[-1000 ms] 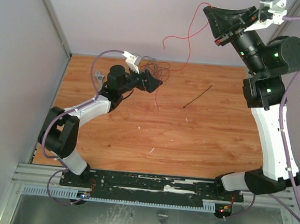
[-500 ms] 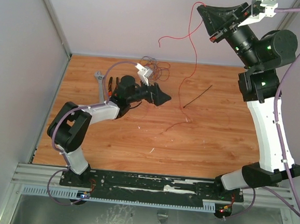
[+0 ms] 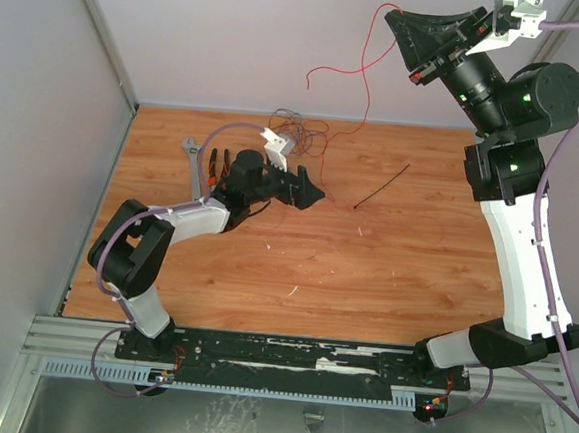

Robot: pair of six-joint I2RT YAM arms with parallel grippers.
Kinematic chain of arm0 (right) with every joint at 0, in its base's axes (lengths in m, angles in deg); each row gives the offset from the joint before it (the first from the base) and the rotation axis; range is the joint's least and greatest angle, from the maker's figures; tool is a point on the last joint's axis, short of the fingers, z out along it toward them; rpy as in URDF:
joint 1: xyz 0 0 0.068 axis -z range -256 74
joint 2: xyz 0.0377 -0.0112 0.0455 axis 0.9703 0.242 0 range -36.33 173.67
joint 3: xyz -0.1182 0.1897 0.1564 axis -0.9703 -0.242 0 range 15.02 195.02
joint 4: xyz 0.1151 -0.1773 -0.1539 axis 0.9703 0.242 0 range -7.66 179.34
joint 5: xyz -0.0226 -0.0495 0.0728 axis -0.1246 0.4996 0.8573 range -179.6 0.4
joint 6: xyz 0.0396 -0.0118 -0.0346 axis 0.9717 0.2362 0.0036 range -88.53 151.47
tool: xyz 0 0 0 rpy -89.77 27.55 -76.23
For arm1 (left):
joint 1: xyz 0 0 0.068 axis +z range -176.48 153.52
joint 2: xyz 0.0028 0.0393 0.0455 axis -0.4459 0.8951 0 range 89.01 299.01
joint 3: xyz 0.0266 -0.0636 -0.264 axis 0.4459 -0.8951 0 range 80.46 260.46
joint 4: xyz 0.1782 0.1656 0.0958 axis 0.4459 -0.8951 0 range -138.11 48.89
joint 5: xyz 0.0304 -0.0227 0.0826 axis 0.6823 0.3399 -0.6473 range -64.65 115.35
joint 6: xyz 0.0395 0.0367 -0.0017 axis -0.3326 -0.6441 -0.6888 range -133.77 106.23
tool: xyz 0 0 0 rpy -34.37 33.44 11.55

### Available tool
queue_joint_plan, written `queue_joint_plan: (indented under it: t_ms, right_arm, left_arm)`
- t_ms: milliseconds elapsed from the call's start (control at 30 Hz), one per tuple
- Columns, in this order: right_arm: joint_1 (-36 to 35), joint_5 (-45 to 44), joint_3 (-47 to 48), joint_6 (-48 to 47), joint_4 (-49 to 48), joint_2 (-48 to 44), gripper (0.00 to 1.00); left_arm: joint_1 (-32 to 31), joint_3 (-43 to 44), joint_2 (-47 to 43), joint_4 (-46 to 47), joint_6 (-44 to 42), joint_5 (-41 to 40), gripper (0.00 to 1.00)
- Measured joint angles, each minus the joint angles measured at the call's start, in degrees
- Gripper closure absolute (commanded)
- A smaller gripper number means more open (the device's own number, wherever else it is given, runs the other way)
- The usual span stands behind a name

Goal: Zip-tie the wires
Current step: Place the cable at the center of the board.

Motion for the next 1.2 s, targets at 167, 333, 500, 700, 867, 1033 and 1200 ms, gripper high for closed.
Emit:
queue_joint_plan:
  t_ms: [167, 333, 500, 700, 867, 1033, 1200]
  right_arm:
    - [0.00, -0.04, 0.00, -0.31, -0.13, -0.17, 1.00]
    - [0.00, -0.04, 0.00, -0.39, -0.09, -0.11, 1.00]
    - [0.00, -0.04, -0.26, -0.35, -0.26, -0.17, 1.00]
    - [0.00, -0.04, -0.83, -0.33, -0.26, -0.31, 1.00]
    - [0.00, -0.20, -1.14, -0.39, -0.22, -1.11, 1.00]
    - [0.00, -0.50, -1.16, -0.61, -0.20, -2.01, 1.00]
    - [0.00, -0.39, -1.16, -0.57, -0.26, -2.12, 1.00]
  left_arm:
    - [-1.29, -4.20, -1.42, -0.96, -0.76, -0.81, 0.02]
    - [-2.67, -10.08, -2.69, -1.42, -0.57, -1.33, 0.02]
    - [-3.93, -11.50, -2.91, -0.31, 0.85, -2.14, 0.02]
    - [-6.32, -8.87, 0.85, 5.42, 3.80, -2.25, 0.02]
    - [-7.78, -6.40, 4.15, 6.91, 4.81, -2.08, 0.02]
    - [-8.61, -6.34, 4.66, 6.91, 4.83, -1.99, 0.02]
    - [-9.51, -5.25, 6.01, 6.97, 4.74, -2.01, 0.02]
